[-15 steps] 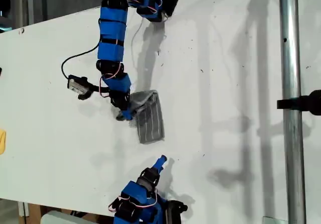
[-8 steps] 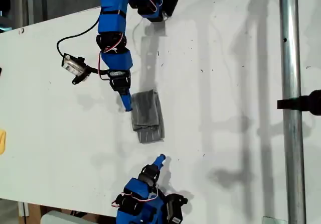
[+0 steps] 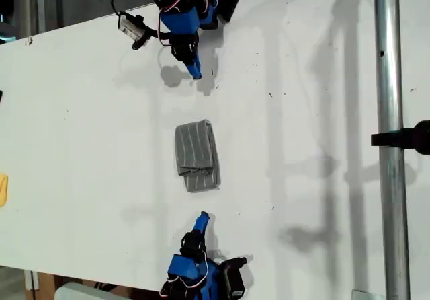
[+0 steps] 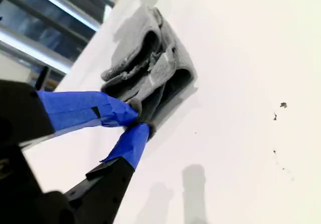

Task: Grasp corners of a towel and fold twice.

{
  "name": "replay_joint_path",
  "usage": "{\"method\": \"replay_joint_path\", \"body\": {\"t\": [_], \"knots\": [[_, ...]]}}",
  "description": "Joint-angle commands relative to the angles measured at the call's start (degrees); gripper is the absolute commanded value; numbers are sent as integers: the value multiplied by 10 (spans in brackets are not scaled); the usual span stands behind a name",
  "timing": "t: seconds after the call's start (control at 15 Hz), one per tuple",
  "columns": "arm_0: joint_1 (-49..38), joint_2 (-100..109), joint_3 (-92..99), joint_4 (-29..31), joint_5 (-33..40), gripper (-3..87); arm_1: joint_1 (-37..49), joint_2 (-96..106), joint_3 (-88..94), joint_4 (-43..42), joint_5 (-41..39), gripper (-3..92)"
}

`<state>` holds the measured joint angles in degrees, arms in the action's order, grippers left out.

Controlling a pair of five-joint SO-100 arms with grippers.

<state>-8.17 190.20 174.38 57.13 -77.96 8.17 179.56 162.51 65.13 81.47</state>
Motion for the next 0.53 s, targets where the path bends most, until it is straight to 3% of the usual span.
{"method": "replay_joint_path", "body": {"t": [0.0, 0.13, 0.2, 0.27, 0.33, 0.4, 0.47], "knots": [[-12, 90, 38, 16, -27, 7, 3, 77, 32, 67, 23, -3], [-17, 90, 43, 69, -76, -12, 29, 84, 34, 121, 42, -3], [-32, 90, 43, 140, -187, -23, 79, 84, 35, 156, 62, 15], [-33, 88, 43, 169, -207, -23, 137, 86, 33, 159, 48, 50], [-33, 89, 43, 169, -76, -23, 188, 86, 33, 159, 48, 62], [-32, 89, 43, 169, 116, -23, 232, 86, 33, 159, 48, 62], [-29, 89, 43, 163, 258, -23, 269, 86, 33, 159, 48, 62]]}}
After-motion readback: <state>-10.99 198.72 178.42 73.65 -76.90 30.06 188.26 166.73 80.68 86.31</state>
